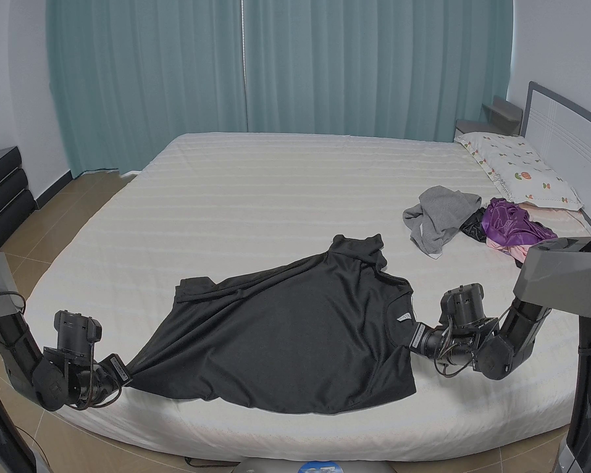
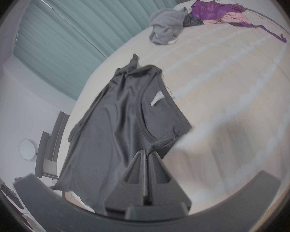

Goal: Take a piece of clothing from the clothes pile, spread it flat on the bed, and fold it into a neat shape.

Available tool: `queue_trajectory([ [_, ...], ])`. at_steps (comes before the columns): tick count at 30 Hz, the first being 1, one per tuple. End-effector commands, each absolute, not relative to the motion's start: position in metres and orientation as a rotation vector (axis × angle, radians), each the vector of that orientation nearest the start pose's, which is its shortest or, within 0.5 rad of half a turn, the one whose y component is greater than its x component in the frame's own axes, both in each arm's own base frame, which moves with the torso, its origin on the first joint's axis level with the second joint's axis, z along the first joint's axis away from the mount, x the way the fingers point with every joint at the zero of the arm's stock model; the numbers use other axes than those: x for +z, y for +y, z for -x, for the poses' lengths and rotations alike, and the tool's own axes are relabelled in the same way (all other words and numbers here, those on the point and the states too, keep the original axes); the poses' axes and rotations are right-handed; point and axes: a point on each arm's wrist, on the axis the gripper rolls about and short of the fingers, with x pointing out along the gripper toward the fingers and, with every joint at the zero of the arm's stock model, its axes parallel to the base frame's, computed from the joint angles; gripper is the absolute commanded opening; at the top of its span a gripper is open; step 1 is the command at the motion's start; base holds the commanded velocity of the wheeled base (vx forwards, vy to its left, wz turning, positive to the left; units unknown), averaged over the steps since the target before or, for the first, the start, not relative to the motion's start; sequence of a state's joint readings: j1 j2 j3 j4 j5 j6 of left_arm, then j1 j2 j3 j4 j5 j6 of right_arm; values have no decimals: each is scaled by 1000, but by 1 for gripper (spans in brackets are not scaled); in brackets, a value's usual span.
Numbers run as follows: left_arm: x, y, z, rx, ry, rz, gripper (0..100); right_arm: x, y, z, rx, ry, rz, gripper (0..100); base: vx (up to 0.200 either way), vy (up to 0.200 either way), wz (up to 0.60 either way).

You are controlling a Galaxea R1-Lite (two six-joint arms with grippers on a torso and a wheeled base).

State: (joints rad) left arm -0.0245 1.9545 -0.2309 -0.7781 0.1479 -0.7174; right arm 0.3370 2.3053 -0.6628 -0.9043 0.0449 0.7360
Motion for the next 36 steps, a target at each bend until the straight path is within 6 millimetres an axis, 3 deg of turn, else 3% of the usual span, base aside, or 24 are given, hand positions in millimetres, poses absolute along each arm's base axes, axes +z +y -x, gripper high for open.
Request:
queue_trajectory([
  [1, -1, -2, -220, 463, 904, 572, 0, -9, 108, -352, 81, 712, -628, 0, 0, 0, 0],
  [4, -5, -2, -222, 465, 911, 570, 0, 1, 104, -377, 74, 654, -650, 0, 0, 0, 0],
  [7, -9, -2, -222, 466, 913, 570, 0, -4, 107, -389, 66, 676, -646, 0, 0, 0, 0],
  [15, -12, -2, -223, 464, 920, 571, 0, -33, 119, -420, 26, 645, -634, 0, 0, 0, 0],
  [16, -13, -3, -223, 460, 923, 573, 0, -46, 120, -423, 5, 644, -631, 0, 0, 0, 0],
  [17, -13, -3, -223, 461, 925, 573, 0, -46, 120, -422, 4, 645, -634, 100, 0, 0, 0],
  [25, -16, -3, -221, 453, 924, 571, 0, -25, 111, -412, -20, 628, -707, 100, 0, 0, 0],
  [27, -16, -4, -220, 449, 928, 570, 0, -7, 110, -400, 2, 630, -711, 100, 0, 0, 0],
  [31, -17, -4, -219, 447, 932, 571, 0, 5, 107, -377, 16, 653, -689, 100, 0, 0, 0],
  [32, -17, -4, -219, 447, 932, 571, 0, 5, 107, -377, 16, 653, -689, 100, 0, 0, 0],
  [36, -16, -4, -218, 446, 934, 568, 0, 5, 100, -344, 66, 678, -604, 100, 0, 0, 0],
])
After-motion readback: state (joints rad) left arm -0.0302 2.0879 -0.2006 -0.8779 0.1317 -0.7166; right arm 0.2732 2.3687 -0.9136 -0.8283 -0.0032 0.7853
